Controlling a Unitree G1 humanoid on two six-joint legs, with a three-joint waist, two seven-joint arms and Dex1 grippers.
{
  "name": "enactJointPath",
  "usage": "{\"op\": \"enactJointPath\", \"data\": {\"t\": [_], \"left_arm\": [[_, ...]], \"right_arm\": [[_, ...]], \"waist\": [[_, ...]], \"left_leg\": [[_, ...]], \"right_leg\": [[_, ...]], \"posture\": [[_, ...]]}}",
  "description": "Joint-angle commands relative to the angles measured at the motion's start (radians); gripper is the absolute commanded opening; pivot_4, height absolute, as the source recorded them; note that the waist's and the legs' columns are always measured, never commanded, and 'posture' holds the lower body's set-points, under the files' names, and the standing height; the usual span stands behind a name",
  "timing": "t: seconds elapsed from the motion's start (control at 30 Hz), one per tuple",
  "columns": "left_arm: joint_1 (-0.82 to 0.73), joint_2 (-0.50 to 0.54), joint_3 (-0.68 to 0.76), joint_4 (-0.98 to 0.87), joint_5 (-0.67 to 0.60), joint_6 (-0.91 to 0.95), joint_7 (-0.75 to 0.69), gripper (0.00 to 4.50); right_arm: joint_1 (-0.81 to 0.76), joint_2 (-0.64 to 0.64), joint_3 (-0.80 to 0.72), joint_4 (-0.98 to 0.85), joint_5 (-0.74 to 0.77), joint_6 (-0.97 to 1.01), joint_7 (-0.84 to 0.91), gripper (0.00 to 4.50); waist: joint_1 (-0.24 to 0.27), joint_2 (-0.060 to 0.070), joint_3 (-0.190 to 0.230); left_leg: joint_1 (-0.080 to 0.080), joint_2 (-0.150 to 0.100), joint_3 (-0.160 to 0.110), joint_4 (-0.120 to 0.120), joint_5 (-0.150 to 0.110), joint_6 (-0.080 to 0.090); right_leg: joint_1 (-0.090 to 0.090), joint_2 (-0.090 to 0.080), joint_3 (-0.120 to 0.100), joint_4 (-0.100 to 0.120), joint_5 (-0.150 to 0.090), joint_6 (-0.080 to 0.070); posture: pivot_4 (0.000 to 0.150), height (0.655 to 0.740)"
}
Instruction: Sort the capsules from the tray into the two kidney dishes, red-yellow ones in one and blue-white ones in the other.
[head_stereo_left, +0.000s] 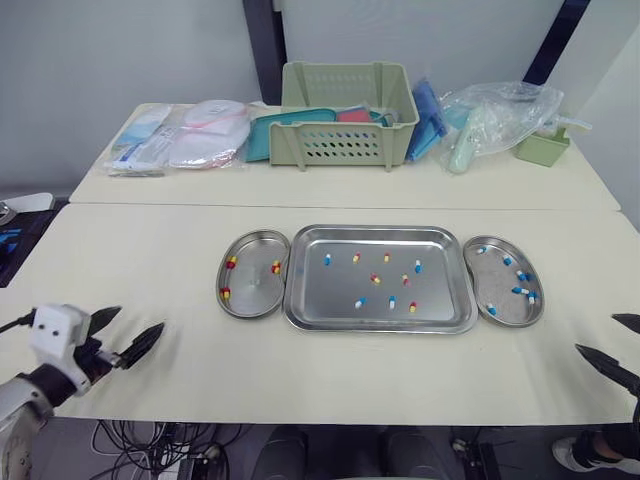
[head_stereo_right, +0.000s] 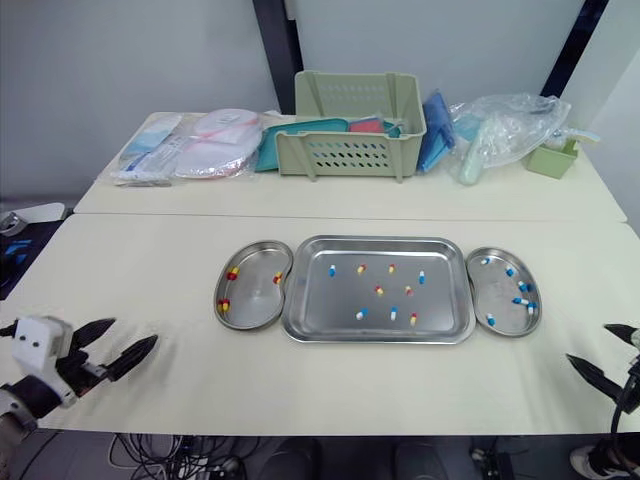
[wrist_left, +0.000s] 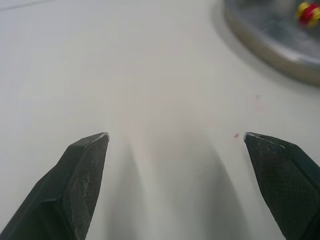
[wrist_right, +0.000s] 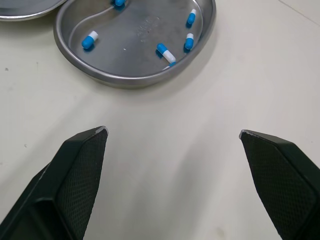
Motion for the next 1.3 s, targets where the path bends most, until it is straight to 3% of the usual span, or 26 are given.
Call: {"op": "enactJointPath", "data": {"t": [0.03,0.43,0.67,0.97,1.13,1.3], "left_arm": [[0.023,0.013,0.049,0.038,0.016,-0.045,-0.015,4.50],[0.092,-0.019,0.068,-0.028,0.007,-0.074,-0.025,4.50],[0.232,-0.128,0.021,-0.313,-0.039,-0.048,-0.021,4.50],[0.279,-0.325,-0.228,-0.683,-0.015,0.026,0.136,4.50],[0.228,-0.367,-0.392,-0.677,0.049,-0.028,0.131,4.50],[0.173,-0.375,-0.441,-0.650,0.053,-0.040,0.142,4.50]], "right_arm": [[0.007,-0.008,-0.046,0.034,-0.001,-0.058,0.011,4.46],[-0.040,-0.035,-0.008,0.108,-0.006,-0.100,0.014,4.46],[-0.042,-0.045,-0.004,0.137,-0.008,-0.100,0.033,4.46],[-0.040,-0.060,-0.016,0.169,-0.008,-0.110,0.047,4.46],[-0.010,-0.053,0.000,0.118,0.000,-0.105,0.070,4.46],[0.023,-0.049,-0.008,0.059,0.010,-0.079,0.083,4.46]], "waist": [[0.000,0.000,0.000],[0.000,0.000,0.000],[0.001,-0.001,0.000],[0.002,-0.001,0.000],[0.003,0.000,0.000],[0.002,0.000,0.000]], "left_leg": [[0.000,0.000,0.000,0.000,0.000,0.000],[0.000,0.000,0.000,0.000,0.000,0.000],[0.000,0.000,0.001,0.000,0.000,0.000],[0.000,0.000,0.001,0.001,0.000,0.000],[0.000,-0.001,0.001,0.001,0.000,0.000],[0.000,-0.001,0.001,0.001,0.000,0.000]], "right_leg": [[0.000,0.000,0.000,0.000,0.000,0.000],[0.000,0.000,0.000,0.000,0.000,0.000],[0.000,0.000,0.001,0.000,0.000,0.000],[0.002,0.000,0.001,-0.001,0.000,0.000],[0.001,0.000,0.001,-0.001,0.000,0.000],[0.002,0.000,0.001,-0.001,0.000,0.000]], "posture": [[0.150,0.7400],[0.150,0.7400],[0.150,0.7400],[0.150,0.7400],[0.150,0.7400],[0.150,0.7400]]}}
